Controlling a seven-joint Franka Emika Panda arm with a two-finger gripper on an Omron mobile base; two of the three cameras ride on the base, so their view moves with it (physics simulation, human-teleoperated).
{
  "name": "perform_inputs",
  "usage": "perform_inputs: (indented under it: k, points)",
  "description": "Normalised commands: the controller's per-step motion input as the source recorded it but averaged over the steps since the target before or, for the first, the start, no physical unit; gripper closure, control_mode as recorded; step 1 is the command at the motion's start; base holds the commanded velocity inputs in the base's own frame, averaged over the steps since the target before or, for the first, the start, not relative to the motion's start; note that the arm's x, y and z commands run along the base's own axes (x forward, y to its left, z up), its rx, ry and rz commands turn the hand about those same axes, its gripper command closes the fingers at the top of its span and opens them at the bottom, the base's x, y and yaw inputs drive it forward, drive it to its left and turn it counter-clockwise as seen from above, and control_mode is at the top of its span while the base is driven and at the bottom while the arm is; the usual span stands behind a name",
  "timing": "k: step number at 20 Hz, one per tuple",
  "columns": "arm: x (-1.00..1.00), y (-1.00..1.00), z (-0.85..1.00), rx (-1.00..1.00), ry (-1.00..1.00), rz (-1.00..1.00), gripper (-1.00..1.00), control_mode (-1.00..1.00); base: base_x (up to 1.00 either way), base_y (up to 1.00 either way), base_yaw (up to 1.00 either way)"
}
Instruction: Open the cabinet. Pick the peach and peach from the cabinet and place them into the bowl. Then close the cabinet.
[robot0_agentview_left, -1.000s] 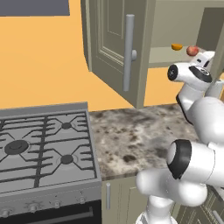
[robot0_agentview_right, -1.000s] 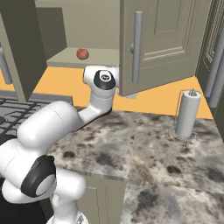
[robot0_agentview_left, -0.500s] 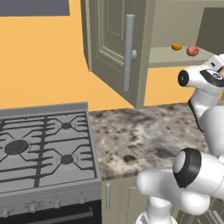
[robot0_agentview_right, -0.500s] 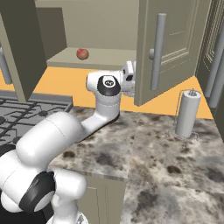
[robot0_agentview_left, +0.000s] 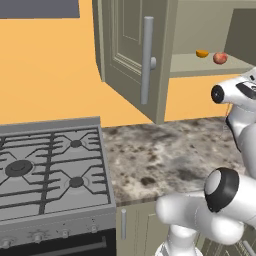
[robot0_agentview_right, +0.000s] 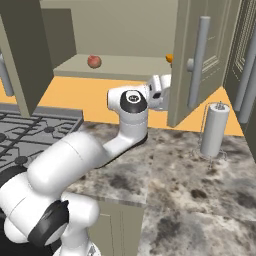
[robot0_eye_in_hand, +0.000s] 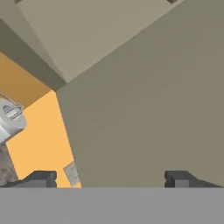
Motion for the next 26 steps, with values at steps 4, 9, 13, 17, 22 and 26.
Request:
perform_inputs:
  k: [4, 9, 13, 17, 22, 26]
  points:
    - [-0.05, -0.39, 0.00, 0.00, -0.13, 0.00, -1.00, -1.00, 0.00, 0.00, 0.00]
    - [-0.03, -0.47, 0.00, 0.00, -0.15, 0.00, -1.00, -1.00, 0.00, 0.00, 0.00]
    - [-0.23, 0.04, 0.03, -0.01, -0.21, 0.00, -1.00, -1.00, 0.00, 0.00, 0.00]
    - [-0.21, 0.91, 0.15, -0.02, -0.19, -0.01, -1.00, -1.00, 0.00, 0.00, 0.00]
    - [-0.08, 0.51, 0.61, 0.06, -0.03, 0.00, -1.00, -1.00, 0.00, 0.00, 0.00]
    - [-0.04, 0.15, 0.79, 0.15, 0.05, 0.00, -1.00, -1.00, 0.00, 0.00, 0.00]
